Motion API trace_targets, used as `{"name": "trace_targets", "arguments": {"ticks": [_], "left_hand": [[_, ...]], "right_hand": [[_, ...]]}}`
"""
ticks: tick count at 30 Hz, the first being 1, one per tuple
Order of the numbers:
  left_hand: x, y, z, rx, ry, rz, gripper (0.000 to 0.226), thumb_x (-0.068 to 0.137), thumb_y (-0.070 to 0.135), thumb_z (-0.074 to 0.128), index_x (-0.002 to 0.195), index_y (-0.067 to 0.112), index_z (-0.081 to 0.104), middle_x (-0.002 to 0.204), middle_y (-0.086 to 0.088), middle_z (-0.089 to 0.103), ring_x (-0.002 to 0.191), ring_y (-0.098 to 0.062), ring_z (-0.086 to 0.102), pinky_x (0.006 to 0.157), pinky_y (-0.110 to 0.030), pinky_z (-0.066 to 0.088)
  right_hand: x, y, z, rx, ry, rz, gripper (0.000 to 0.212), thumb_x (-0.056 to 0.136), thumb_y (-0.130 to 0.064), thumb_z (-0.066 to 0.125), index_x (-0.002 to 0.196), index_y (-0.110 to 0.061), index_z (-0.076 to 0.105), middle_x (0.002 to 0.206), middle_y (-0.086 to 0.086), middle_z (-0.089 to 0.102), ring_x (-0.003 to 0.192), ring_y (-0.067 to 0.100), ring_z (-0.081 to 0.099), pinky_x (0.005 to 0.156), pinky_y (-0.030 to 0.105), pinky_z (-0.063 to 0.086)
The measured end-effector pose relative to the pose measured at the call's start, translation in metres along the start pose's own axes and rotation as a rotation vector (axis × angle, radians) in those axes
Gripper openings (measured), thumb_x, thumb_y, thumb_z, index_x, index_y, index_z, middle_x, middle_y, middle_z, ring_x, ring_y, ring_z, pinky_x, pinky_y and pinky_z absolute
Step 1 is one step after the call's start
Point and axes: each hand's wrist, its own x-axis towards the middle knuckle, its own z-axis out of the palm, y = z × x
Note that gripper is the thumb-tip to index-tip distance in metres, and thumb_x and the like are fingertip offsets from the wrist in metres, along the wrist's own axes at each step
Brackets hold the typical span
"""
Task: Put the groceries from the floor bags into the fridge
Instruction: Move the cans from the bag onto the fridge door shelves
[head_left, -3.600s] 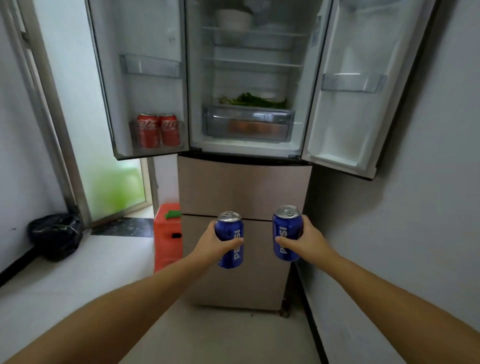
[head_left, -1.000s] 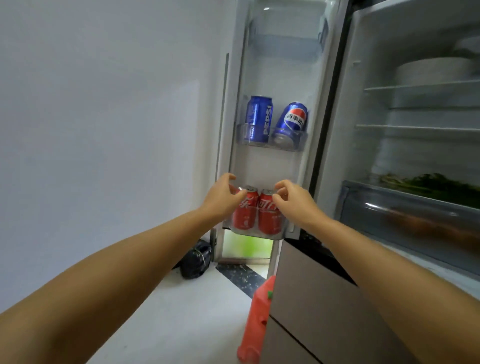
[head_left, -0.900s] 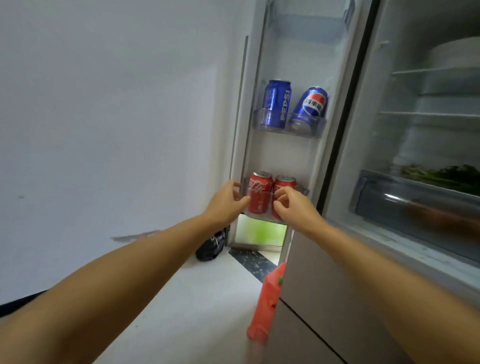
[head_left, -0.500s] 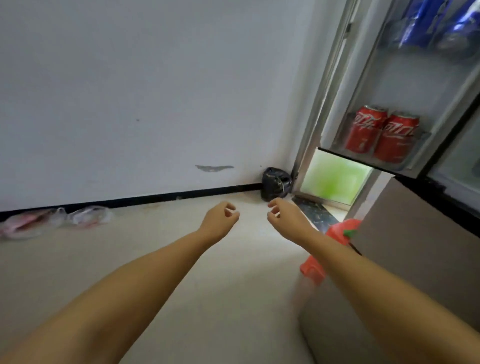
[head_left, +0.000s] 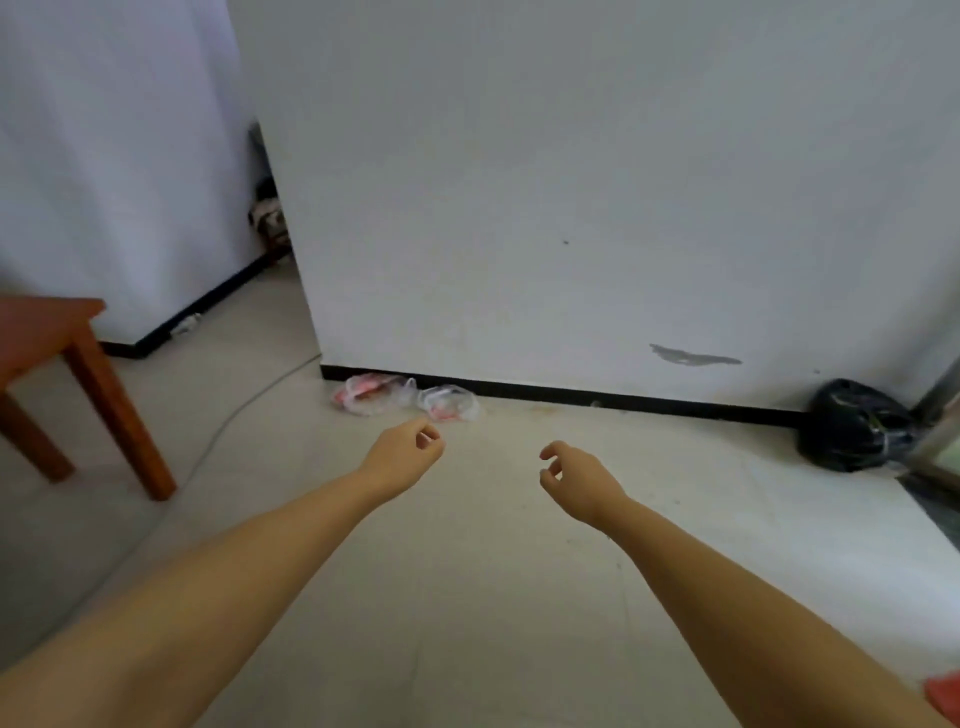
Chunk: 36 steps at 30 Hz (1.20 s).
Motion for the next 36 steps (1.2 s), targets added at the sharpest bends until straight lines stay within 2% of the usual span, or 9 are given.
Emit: {"name": "trace_targets", "arguments": {"ticks": [5,10,18,21,25,27,29,32,36], "left_hand": [[0.044,-0.059,-0.048,-0.053,0.076,-0.09,0.018,0.091,0.022,0.055,0.102,0.01,0.064,0.096,-0.003,0.061,0.087,-0.017,0.055,0.075,-0.025,0.04],[0.103,-0.098,-0.05,-0.068,0.033,-0.115,0.019,0.09,0.022,0.057,0.103,0.009,0.064,0.091,0.0,0.059,0.084,-0.015,0.055,0.072,-0.024,0.04],[0.283,-0.127,-0.089,-0.039,0.009,-0.112,0.024,0.09,0.021,0.055,0.109,0.009,0.062,0.102,-0.007,0.065,0.086,-0.016,0.055,0.073,-0.024,0.039],[0.348,-0.144,-0.117,-0.027,0.005,-0.122,0.025,0.091,0.022,0.055,0.112,0.011,0.061,0.101,-0.005,0.063,0.087,-0.018,0.057,0.072,-0.025,0.041],[0.416,-0.183,-0.149,-0.027,0.033,-0.148,0.023,0.091,0.021,0.056,0.11,0.01,0.062,0.099,-0.005,0.063,0.084,-0.017,0.057,0.064,-0.021,0.042],[0.45,-0.21,-0.16,-0.016,0.019,-0.179,0.021,0.091,0.021,0.056,0.108,0.011,0.061,0.095,-0.001,0.059,0.083,-0.016,0.055,0.065,-0.022,0.04],[0.491,-0.239,-0.169,-0.008,0.013,-0.192,0.014,0.091,0.02,0.057,0.103,0.014,0.06,0.092,0.0,0.059,0.083,-0.016,0.055,0.068,-0.022,0.039],[0.56,-0.281,-0.186,-0.001,0.005,-0.178,0.008,0.091,0.019,0.057,0.097,0.015,0.06,0.086,-0.001,0.058,0.078,-0.016,0.054,0.059,-0.02,0.038],[0.642,-0.329,-0.212,0.037,-0.085,-0.181,0.003,0.091,0.019,0.054,0.089,0.019,0.055,0.077,0.004,0.056,0.073,-0.014,0.052,0.053,-0.011,0.033]], "right_hand": [[0.069,-0.066,0.028,-0.079,-0.066,-0.085,0.036,0.095,-0.029,0.047,0.129,-0.016,0.047,0.119,0.007,0.06,0.107,0.023,0.057,0.09,0.036,0.047],[0.151,-0.092,0.044,-0.139,-0.113,-0.102,0.036,0.096,-0.028,0.047,0.129,-0.015,0.047,0.12,0.007,0.06,0.107,0.024,0.057,0.089,0.035,0.046],[0.341,-0.129,0.049,-0.137,-0.141,-0.082,0.037,0.095,-0.022,0.045,0.131,-0.015,0.047,0.125,0.008,0.059,0.108,0.024,0.058,0.088,0.034,0.047],[0.416,-0.159,0.042,-0.126,-0.166,-0.128,0.031,0.095,-0.014,0.043,0.123,-0.006,0.052,0.119,0.014,0.061,0.105,0.029,0.059,0.088,0.037,0.046],[0.508,-0.193,0.061,-0.168,-0.205,-0.128,0.037,0.09,-0.027,0.045,0.126,-0.018,0.05,0.121,0.011,0.06,0.106,0.028,0.059,0.089,0.04,0.05],[0.552,-0.206,0.08,-0.198,-0.243,-0.141,0.038,0.09,-0.032,0.046,0.126,-0.021,0.049,0.121,0.009,0.061,0.107,0.027,0.059,0.09,0.039,0.049],[0.595,-0.221,0.098,-0.183,-0.283,-0.148,0.038,0.093,-0.03,0.046,0.129,-0.017,0.047,0.122,0.01,0.061,0.107,0.028,0.059,0.089,0.035,0.047],[0.665,-0.239,0.124,-0.155,-0.294,-0.091,0.039,0.094,-0.026,0.045,0.131,-0.014,0.045,0.124,0.013,0.059,0.107,0.029,0.059,0.087,0.036,0.047],[0.748,-0.265,0.15,-0.085,-0.294,0.024,0.034,0.094,-0.021,0.045,0.127,-0.013,0.047,0.12,0.015,0.059,0.09,0.025,0.057,0.077,0.031,0.045]]}}
